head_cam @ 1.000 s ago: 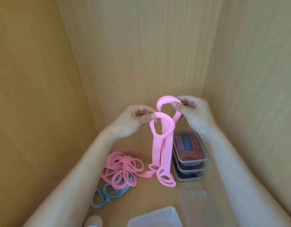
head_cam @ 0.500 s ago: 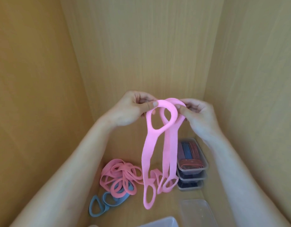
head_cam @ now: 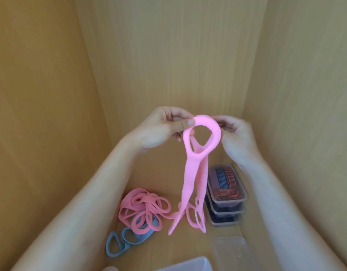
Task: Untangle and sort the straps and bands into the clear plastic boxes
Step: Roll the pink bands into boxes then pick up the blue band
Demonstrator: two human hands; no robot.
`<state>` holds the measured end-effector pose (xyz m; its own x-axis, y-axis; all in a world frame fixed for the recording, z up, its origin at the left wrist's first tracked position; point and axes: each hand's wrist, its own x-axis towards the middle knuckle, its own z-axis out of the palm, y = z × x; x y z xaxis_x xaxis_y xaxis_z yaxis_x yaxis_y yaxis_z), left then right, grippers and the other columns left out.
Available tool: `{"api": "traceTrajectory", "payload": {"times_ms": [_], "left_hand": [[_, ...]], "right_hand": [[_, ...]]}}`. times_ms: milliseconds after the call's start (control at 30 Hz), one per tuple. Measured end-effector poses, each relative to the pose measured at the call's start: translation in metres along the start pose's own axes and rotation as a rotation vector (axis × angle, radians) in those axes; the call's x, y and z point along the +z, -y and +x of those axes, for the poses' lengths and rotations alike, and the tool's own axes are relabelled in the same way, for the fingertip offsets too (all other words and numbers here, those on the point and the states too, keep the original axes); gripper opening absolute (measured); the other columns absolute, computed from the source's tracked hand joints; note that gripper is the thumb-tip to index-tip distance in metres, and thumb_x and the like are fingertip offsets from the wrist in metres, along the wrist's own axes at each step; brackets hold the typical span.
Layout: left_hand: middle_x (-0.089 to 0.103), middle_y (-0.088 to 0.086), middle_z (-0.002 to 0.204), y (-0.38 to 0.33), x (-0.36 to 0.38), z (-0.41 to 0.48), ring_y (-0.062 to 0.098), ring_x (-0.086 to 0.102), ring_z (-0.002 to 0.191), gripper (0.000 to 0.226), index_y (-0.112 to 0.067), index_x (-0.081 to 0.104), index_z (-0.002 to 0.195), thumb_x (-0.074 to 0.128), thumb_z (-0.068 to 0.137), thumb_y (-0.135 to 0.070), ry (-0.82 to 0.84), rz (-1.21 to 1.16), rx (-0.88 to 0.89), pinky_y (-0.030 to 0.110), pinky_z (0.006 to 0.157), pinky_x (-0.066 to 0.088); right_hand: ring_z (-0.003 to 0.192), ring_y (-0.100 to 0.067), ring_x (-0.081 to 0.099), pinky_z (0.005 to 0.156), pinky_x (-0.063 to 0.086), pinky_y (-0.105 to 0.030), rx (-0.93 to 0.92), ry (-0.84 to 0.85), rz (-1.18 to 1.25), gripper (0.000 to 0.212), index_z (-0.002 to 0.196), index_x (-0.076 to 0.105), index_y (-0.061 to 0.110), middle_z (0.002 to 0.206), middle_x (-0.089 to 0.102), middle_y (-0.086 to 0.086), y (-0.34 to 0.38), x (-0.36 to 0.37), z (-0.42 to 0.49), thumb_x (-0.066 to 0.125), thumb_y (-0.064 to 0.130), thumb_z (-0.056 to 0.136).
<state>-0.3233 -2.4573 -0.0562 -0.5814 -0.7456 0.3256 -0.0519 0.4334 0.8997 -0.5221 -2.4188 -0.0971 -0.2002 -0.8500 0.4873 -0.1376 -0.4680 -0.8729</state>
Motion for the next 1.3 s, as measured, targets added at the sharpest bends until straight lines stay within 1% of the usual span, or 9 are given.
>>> {"api": "traceTrajectory", "payload": {"times_ms": [133,267,533,700,900,1067,1167,1233,1300], "left_hand": [[0.070,0.012,0.084,0.007,0.008,0.004,0.027,0.058,0.077,0.009,-0.004,0.071,0.100,0.063,0.096,-0.006,-0.052,-0.008,-0.014,0.025,0.060,0.051],[0.068,0.012,0.085,0.013,0.015,0.007,0.016,0.060,0.067,0.006,-0.007,0.073,0.095,0.067,0.093,-0.005,-0.143,0.022,-0.003,0.025,0.060,0.054],[0.071,0.021,0.089,0.017,0.018,0.009,0.022,0.063,0.072,0.011,0.001,0.071,0.102,0.067,0.094,-0.006,-0.207,0.007,-0.013,0.029,0.060,0.057],[0.072,0.015,0.088,0.015,0.016,0.009,0.022,0.065,0.074,0.014,0.004,0.071,0.104,0.065,0.095,-0.005,-0.196,0.028,-0.018,0.025,0.056,0.055],[0.072,0.028,0.096,0.016,0.021,0.011,0.028,0.065,0.077,0.017,0.009,0.070,0.105,0.067,0.094,-0.003,-0.247,0.004,-0.018,0.029,0.062,0.058],[0.070,0.020,0.092,0.018,0.027,0.015,0.017,0.067,0.070,0.013,0.008,0.071,0.102,0.067,0.093,-0.001,-0.333,0.001,-0.024,0.024,0.063,0.059],[0.069,0.021,0.093,0.017,0.029,0.015,0.015,0.066,0.068,0.012,0.008,0.070,0.102,0.067,0.093,0.000,-0.369,-0.013,-0.024,0.022,0.061,0.058],[0.071,0.024,0.097,0.017,0.029,0.015,0.015,0.066,0.069,0.011,0.007,0.069,0.101,0.067,0.093,-0.001,-0.393,-0.020,-0.023,0.026,0.062,0.059],[0.073,0.020,0.099,0.021,0.029,0.015,0.019,0.067,0.075,0.005,-0.003,0.070,0.097,0.069,0.093,-0.006,-0.413,0.019,-0.013,0.041,0.073,0.061]], "right_hand": [[0.085,-0.014,0.069,0.078,0.057,-0.027,0.004,-0.001,-0.029,0.026,0.095,0.078,0.019,0.098,0.077,-0.008,-0.003,-0.001,0.000,0.072,-0.004,0.085],[0.091,-0.016,0.069,0.085,0.055,-0.033,0.046,0.012,-0.005,0.021,0.101,0.079,0.017,0.101,0.077,-0.005,-0.003,-0.004,-0.002,0.071,0.003,0.087],[0.070,-0.009,0.063,0.063,0.050,-0.023,0.141,-0.016,0.171,0.020,0.081,0.080,0.024,0.078,0.074,0.003,0.002,-0.005,-0.002,0.070,0.011,0.092],[0.074,-0.013,0.061,0.070,0.051,-0.031,0.189,0.003,0.208,0.022,0.080,0.081,0.023,0.080,0.073,0.000,0.001,-0.006,-0.002,0.067,0.013,0.094],[0.064,-0.008,0.058,0.062,0.048,-0.022,0.283,0.042,0.381,0.011,0.087,0.073,0.013,0.071,0.068,0.004,0.002,-0.005,-0.004,0.063,0.016,0.089],[0.074,-0.012,0.059,0.073,0.047,-0.029,0.286,0.118,0.441,0.016,0.082,0.072,0.016,0.076,0.065,0.001,0.001,-0.010,-0.002,0.065,0.029,0.085],[0.081,-0.010,0.063,0.077,0.051,-0.030,0.237,0.166,0.351,0.023,0.099,0.071,0.010,0.080,0.067,0.002,0.000,-0.014,0.001,0.068,0.023,0.081],[0.083,-0.010,0.064,0.078,0.053,-0.029,0.218,0.162,0.299,0.027,0.103,0.071,0.009,0.082,0.070,0.003,0.001,-0.013,0.002,0.070,0.020,0.079],[0.083,-0.009,0.064,0.077,0.053,-0.027,0.208,0.139,0.288,0.026,0.102,0.072,0.011,0.083,0.072,0.004,0.001,-0.010,0.002,0.071,0.020,0.077]]}}
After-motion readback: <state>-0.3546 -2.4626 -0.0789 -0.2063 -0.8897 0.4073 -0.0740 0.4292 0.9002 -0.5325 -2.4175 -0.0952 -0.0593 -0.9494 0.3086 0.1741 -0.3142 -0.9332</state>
